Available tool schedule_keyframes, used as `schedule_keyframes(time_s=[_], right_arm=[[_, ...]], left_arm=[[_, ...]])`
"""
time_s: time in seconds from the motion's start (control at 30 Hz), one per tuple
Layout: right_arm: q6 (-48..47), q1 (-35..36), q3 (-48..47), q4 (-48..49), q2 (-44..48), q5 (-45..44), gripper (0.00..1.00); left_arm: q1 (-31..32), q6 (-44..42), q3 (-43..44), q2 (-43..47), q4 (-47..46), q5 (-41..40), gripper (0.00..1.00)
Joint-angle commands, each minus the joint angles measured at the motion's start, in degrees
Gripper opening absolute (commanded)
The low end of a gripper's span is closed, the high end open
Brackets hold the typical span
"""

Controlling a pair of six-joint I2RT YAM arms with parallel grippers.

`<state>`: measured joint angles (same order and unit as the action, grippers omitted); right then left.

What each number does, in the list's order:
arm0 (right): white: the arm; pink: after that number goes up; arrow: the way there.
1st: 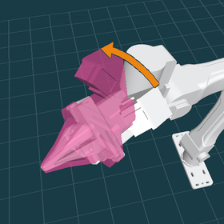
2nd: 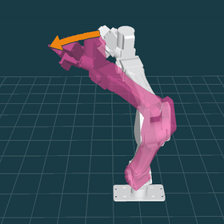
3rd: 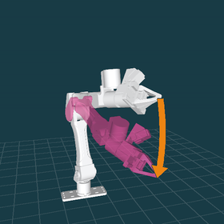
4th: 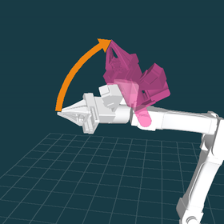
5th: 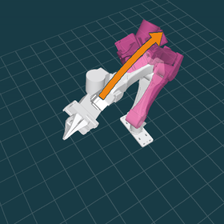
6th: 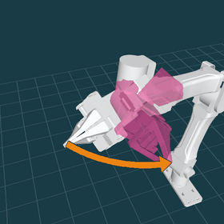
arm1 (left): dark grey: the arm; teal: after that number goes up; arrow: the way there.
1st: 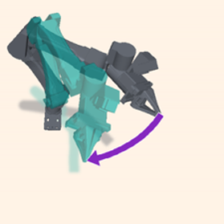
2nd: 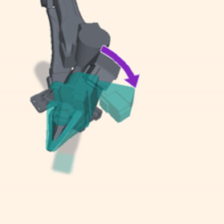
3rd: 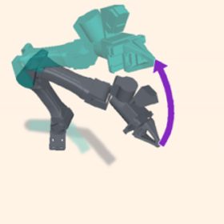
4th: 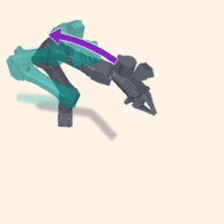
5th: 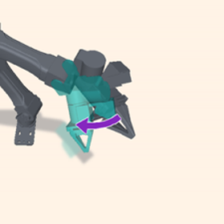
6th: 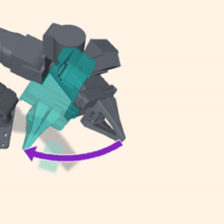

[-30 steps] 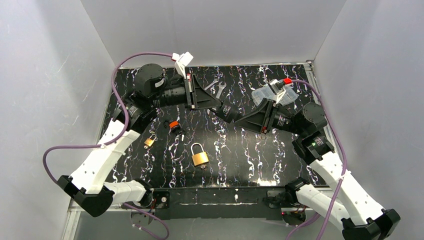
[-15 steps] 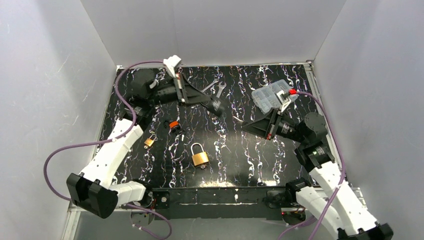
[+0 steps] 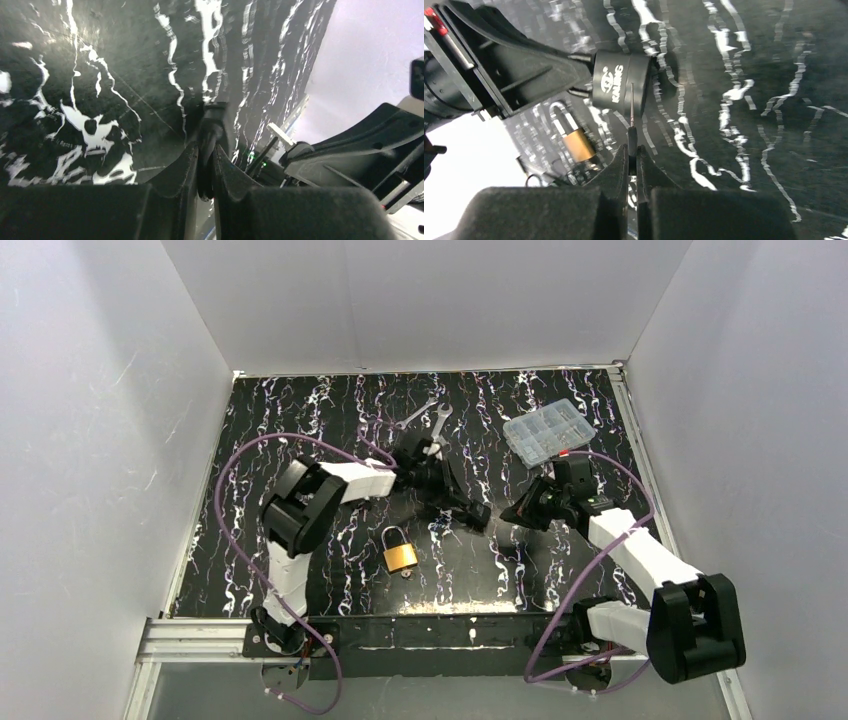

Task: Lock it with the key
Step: Place the key at the center of the board.

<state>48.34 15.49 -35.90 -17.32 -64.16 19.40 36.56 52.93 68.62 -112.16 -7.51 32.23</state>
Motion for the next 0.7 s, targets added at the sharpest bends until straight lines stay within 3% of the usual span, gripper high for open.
schedule_keyframes(time_s=[0.0, 0.13, 0.2, 0.23, 0.43, 0.47, 0.67], right_arm=[[-2.2, -0.1, -2.9, -0.2, -3.9, -7.8, 0.03], [-2.1, -0.1, -3.7, 1.4, -8.9, -9.0, 0.05], [-2.3, 0.0, -4.2, 2.0, -10.7, -9.2, 0.08], [-2.3, 0.0, -4.4, 2.3, -11.5, -9.3, 0.11], [-3.1, 0.0, -5.6, 1.9, -13.1, -8.2, 0.42], [-3.3, 0.0, -5.9, 1.5, -12.5, -8.1, 0.46], [-5.1, 2.3, -8.2, -4.3, -7.4, -12.1, 0.58]], left_arm=[[1.3, 0.4, 4.7, -3.9, -2.5, 1.2, 0.00], [1.4, -0.6, 6.0, -6.6, -0.7, 1.2, 0.00], [1.4, -1.2, 6.1, -6.6, 1.2, 0.6, 0.06], [1.4, -1.9, 6.3, -6.4, 2.8, 0.0, 0.14], [1.4, -9.0, 9.5, -4.1, 16.9, -4.8, 0.93], [1.4, -10.1, 10.4, -3.6, 19.3, -5.9, 0.98], [1.4, -16.3, 14.9, 4.3, 31.8, -16.1, 0.98]])
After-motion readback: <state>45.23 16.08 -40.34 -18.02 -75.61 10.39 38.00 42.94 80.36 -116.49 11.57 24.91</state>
